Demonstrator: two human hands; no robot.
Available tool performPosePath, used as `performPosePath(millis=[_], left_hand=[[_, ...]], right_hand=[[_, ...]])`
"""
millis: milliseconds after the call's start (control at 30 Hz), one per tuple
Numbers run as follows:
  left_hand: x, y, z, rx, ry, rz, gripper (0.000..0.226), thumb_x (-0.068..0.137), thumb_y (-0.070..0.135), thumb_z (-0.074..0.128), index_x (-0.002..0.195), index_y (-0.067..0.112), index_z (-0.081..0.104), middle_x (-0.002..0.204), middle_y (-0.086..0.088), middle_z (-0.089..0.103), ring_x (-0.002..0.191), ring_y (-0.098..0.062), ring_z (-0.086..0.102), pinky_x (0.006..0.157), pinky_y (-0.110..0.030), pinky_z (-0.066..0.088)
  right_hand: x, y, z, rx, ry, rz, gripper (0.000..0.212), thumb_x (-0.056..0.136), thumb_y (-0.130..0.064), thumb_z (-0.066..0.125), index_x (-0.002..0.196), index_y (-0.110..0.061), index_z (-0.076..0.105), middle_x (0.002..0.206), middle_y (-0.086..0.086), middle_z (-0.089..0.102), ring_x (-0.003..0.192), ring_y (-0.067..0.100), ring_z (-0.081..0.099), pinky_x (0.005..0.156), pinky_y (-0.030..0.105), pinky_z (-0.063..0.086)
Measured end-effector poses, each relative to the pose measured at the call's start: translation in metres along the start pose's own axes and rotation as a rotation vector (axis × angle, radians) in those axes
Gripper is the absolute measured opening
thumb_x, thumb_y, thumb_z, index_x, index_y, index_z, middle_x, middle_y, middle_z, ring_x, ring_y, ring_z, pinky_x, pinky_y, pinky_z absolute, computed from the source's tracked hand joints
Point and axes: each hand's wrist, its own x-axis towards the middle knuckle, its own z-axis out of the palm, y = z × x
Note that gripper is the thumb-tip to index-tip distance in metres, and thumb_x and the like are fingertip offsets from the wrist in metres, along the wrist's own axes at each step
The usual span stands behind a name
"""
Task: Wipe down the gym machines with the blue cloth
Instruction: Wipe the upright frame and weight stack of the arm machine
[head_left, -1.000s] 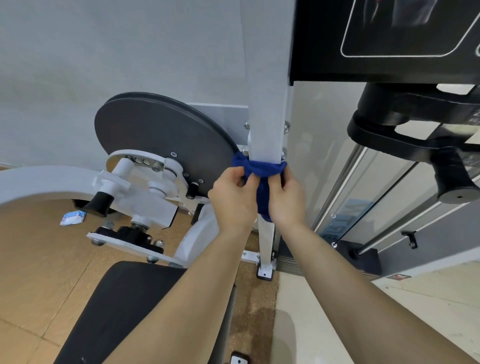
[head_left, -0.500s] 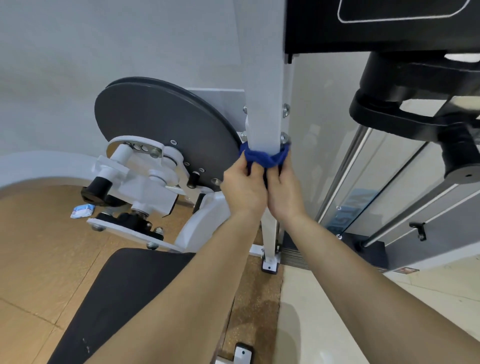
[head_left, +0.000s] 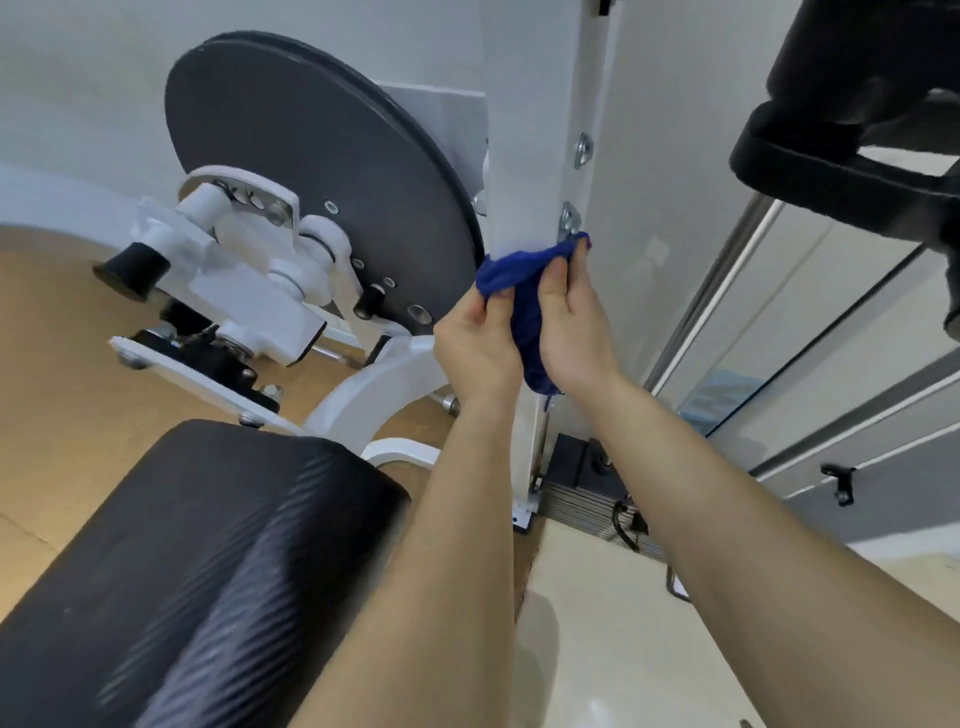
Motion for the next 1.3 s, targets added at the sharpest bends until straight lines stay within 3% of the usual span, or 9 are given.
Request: performPosePath(millis=[100,233,500,633,700,833,967,1133,1300], left_hand=[[0.003,-0.029,0.001,0.061,0.02,0.033,0.02,0.098,0.023,0.06,0.101,0.014,0.077,0.087,0.0,0.077,0.084,-0.012,0.068,0.084,-0.043,0.058],[0.004,-0.063,-0.003,0.17,0.006,0.048,0.016,0.095,0.018,0.06,0.089,0.015,0.075,0.077,-0.002,0.074,0.073,-0.015,0.063,0.078,-0.047,0.058],[0.002,-0.043,-0.008,-0.042,-0.003,0.082,0.021,0.093,0.016,0.066,0.111,0.014,0.077,0.093,0.004,0.078,0.099,-0.016,0.072,0.09,-0.04,0.059],[-0.003,-0.07,-0.009,0.1,0.008,0.144,0.022,0.091,0.018,0.064,0.108,0.024,0.077,0.078,0.002,0.074,0.075,-0.008,0.065,0.079,-0.038,0.06],[-0.006,-0.085,-0.011,0.209,0.021,0.179,0.029,0.091,0.012,0.062,0.114,0.024,0.076,0.064,0.008,0.065,0.06,0.002,0.05,0.067,-0.02,0.054],[-0.016,-0.093,-0.014,0.205,0.046,0.157,0.044,0.09,0.007,0.064,0.129,0.027,0.067,0.07,0.023,0.064,0.063,0.007,0.055,0.071,-0.012,0.052],[-0.038,-0.104,-0.022,0.056,0.117,0.037,0.031,0.084,0.003,0.072,0.112,0.014,0.075,0.091,0.012,0.075,0.086,-0.001,0.07,0.082,-0.025,0.059],[-0.047,-0.104,-0.012,0.032,0.172,-0.035,0.024,0.08,0.021,0.083,0.09,0.03,0.063,0.086,0.014,0.068,0.084,-0.009,0.069,0.075,-0.033,0.06],[-0.048,-0.1,-0.005,0.027,0.036,0.071,0.013,0.092,0.021,0.07,0.103,0.027,0.07,0.104,0.008,0.068,0.097,-0.003,0.064,0.087,-0.025,0.055]], right_hand=[[-0.002,0.029,0.008,-0.069,0.002,-0.035,0.059,0.11,-0.037,0.026,0.16,-0.023,-0.001,0.115,-0.007,0.061,0.093,0.005,0.061,0.07,0.003,0.04],[-0.006,0.076,0.018,-0.131,-0.017,-0.056,0.069,0.108,-0.038,0.034,0.159,-0.027,-0.012,0.12,0.002,0.065,0.097,0.018,0.065,0.077,0.023,0.046],[-0.005,0.056,0.007,0.032,0.106,-0.11,0.048,0.105,-0.032,0.048,0.151,-0.019,0.042,0.118,-0.01,0.068,0.108,0.005,0.065,0.095,0.025,0.051],[-0.006,0.084,0.016,-0.057,0.123,-0.129,0.064,0.103,-0.029,0.053,0.159,-0.029,0.022,0.114,-0.009,0.069,0.102,0.005,0.065,0.088,0.019,0.05],[-0.011,0.113,0.023,-0.109,0.09,-0.101,0.069,0.103,-0.032,0.053,0.161,-0.031,0.015,0.116,-0.007,0.069,0.102,0.009,0.066,0.089,0.025,0.052],[-0.018,0.135,0.022,-0.09,0.104,-0.099,0.066,0.1,-0.032,0.059,0.158,-0.026,0.028,0.103,-0.029,0.064,0.096,-0.005,0.063,0.088,0.021,0.052],[-0.024,0.137,0.008,0.073,0.132,0.013,0.054,0.089,-0.014,0.075,0.139,-0.02,0.057,0.11,-0.024,0.067,0.101,-0.005,0.066,0.092,0.023,0.056],[-0.02,0.114,-0.008,0.167,0.313,0.072,0.023,0.08,-0.015,0.079,0.091,-0.023,0.061,0.083,-0.001,0.07,0.069,0.013,0.067,0.068,0.047,0.061],[-0.026,0.084,-0.011,0.352,0.132,0.0,0.022,0.101,-0.012,0.055,0.087,-0.019,0.07,0.077,-0.012,0.072,0.079,0.004,0.068,0.074,0.023,0.057]])
